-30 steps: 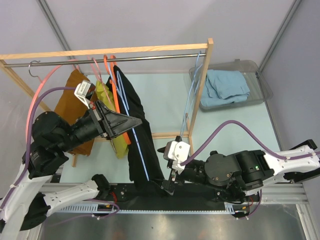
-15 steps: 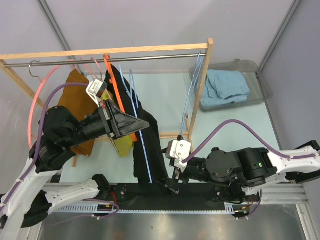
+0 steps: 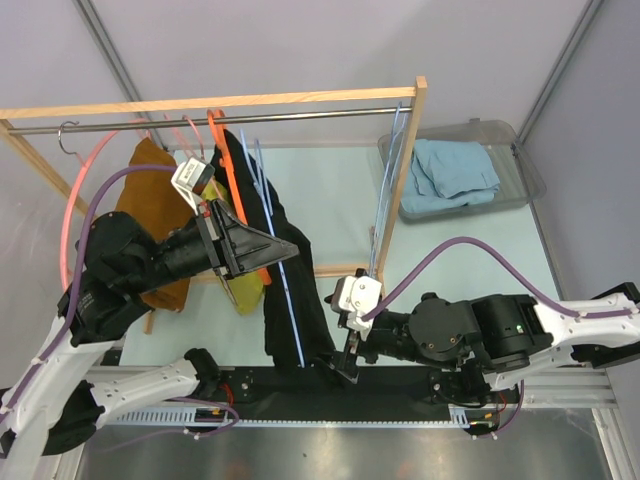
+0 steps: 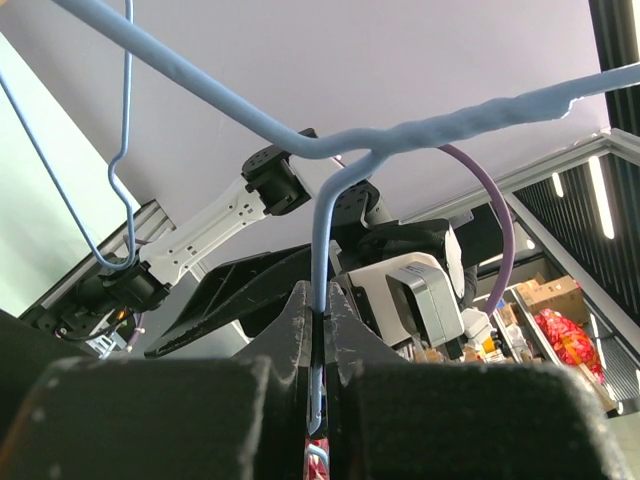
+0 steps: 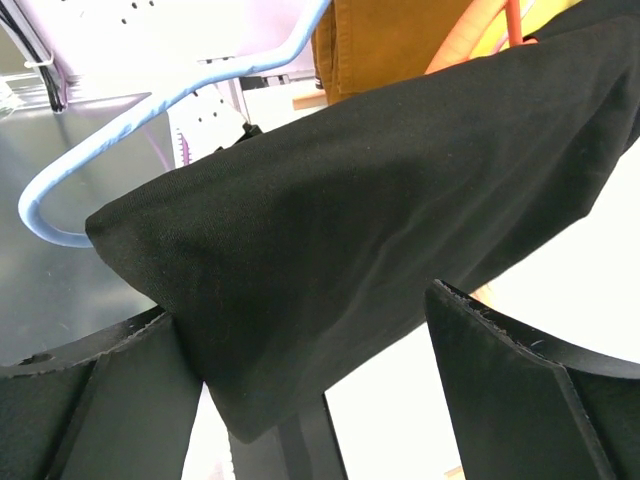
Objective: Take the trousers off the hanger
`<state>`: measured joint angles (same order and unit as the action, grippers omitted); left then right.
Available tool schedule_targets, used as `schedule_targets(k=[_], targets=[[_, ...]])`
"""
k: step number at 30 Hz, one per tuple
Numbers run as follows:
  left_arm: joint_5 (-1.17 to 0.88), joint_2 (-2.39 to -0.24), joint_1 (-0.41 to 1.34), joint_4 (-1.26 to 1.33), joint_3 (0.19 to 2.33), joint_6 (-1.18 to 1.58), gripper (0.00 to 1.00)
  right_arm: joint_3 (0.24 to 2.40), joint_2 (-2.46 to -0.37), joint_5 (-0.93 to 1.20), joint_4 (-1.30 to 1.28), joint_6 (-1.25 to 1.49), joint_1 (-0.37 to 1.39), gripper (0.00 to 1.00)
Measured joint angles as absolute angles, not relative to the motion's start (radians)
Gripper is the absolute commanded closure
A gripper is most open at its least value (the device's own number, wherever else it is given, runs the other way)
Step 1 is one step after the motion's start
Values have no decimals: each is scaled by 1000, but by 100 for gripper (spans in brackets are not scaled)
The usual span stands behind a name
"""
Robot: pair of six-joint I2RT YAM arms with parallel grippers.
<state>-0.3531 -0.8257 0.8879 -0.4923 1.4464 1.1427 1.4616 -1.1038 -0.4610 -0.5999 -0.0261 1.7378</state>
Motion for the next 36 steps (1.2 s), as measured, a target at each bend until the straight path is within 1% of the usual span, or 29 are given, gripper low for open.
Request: schedule_targets(k=[4, 8, 11, 13, 14, 15, 18, 23, 24, 25, 26, 28, 29, 31, 36], targets=[[-351, -824, 888, -492, 1446, 1143, 100, 1462, -1113, -483, -590, -27, 1756, 9], [-336, -815, 888, -492, 1446, 1145, 99, 1462, -1145, -538, -555, -33, 1790, 8], [-327, -810, 888, -492, 1446, 1150, 100, 1461, -1176, -584, -537, -39, 1807, 9], [-325, -811, 888, -492, 1446, 1151, 100, 1457, -1192, -620, -515, -46, 1818, 13], [-325, -811, 888, -492, 1446, 1151, 100, 1450, -1195, -641, -499, -52, 1824, 16], [-324, -811, 888, -492, 1446, 1151, 100, 1444, -1195, -655, -488, -57, 1828, 21], [-319, -811, 888, -489, 1446, 1151, 100, 1425, -1189, -703, -445, -81, 1842, 31], [-318, -804, 888, -475, 1434, 1158, 99, 1407, -1178, -734, -383, -117, 1849, 44], [-318, -804, 888, -474, 1434, 1160, 99, 1407, -1177, -734, -373, -123, 1849, 51], [-318, -804, 888, -474, 1434, 1161, 100, 1407, -1177, -733, -363, -131, 1849, 56], [-319, -804, 888, -474, 1434, 1162, 100, 1407, -1177, -733, -356, -138, 1849, 67], [-323, -805, 888, -474, 1434, 1161, 100, 1407, -1177, -733, -344, -149, 1851, 79], [-325, -805, 888, -474, 1434, 1161, 100, 1407, -1177, -733, -340, -157, 1851, 91], [-329, -808, 888, -476, 1434, 1157, 100, 1407, -1177, -735, -337, -165, 1853, 100], [-354, -828, 888, -501, 1443, 1133, 99, 1408, -1177, -737, -350, -165, 1864, 100]])
